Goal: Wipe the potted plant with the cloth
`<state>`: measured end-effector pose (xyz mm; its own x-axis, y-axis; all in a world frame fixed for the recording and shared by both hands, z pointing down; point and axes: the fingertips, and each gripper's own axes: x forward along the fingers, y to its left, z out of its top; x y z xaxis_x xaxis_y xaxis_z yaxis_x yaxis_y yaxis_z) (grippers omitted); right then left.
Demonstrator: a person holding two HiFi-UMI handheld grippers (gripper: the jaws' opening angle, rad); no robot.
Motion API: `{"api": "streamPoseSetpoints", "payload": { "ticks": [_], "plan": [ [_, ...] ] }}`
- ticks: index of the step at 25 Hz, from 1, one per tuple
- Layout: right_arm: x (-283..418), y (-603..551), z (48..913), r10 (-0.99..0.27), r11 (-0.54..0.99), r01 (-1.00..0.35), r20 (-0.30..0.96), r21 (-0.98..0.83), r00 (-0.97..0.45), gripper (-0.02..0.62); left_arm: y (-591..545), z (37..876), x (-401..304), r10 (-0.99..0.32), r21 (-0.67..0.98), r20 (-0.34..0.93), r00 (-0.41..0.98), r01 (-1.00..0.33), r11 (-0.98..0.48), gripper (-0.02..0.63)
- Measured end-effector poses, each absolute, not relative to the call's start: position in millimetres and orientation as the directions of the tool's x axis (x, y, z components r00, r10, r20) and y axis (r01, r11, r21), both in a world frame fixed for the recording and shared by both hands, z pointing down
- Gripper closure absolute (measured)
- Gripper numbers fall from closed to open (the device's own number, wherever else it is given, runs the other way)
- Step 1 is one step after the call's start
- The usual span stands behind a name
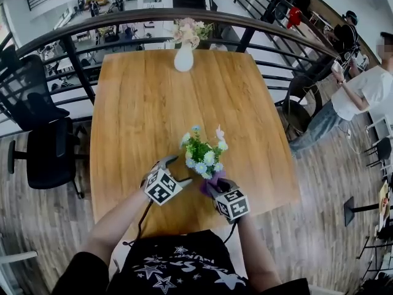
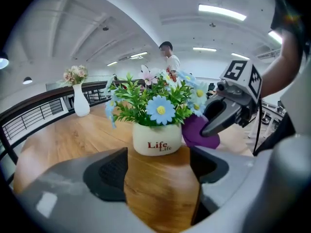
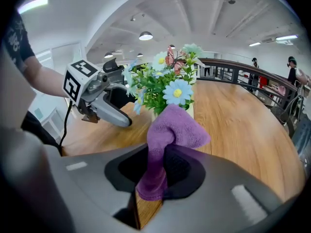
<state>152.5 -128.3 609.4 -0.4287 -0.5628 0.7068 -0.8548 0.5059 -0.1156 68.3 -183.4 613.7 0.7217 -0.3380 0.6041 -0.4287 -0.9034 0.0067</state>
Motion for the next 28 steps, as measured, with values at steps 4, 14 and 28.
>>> {"api": "streamPoseSetpoints", "payload": {
  "ticks": [4,14,28],
  "plan": [
    [148.4,-118.5,604.6,-0.593,0.453,-0.885,0.703,-0.113,-0.393,0.511,-164.9,596.8,52.8,-0.318,0.063,0.54,0.78,-0.414,-0.908,0.19],
    [131.9,-85.4,580.9,-0.677,0.355,-0.927,0.651,-0.118,-0.342,0.511,-140.2,568.4,21.8,-0.314,0.172,0.422,0.851,-0.415,-0.894,0.228],
    [117.2,-52.3,548.4,-0.713,0.447,-0.885,0.546,-0.132,-0.441,0.512,-63.6,531.9,5.1,-0.461,0.12,0.406,0.789,-0.546,-0.829,0.388]
  ]
}}
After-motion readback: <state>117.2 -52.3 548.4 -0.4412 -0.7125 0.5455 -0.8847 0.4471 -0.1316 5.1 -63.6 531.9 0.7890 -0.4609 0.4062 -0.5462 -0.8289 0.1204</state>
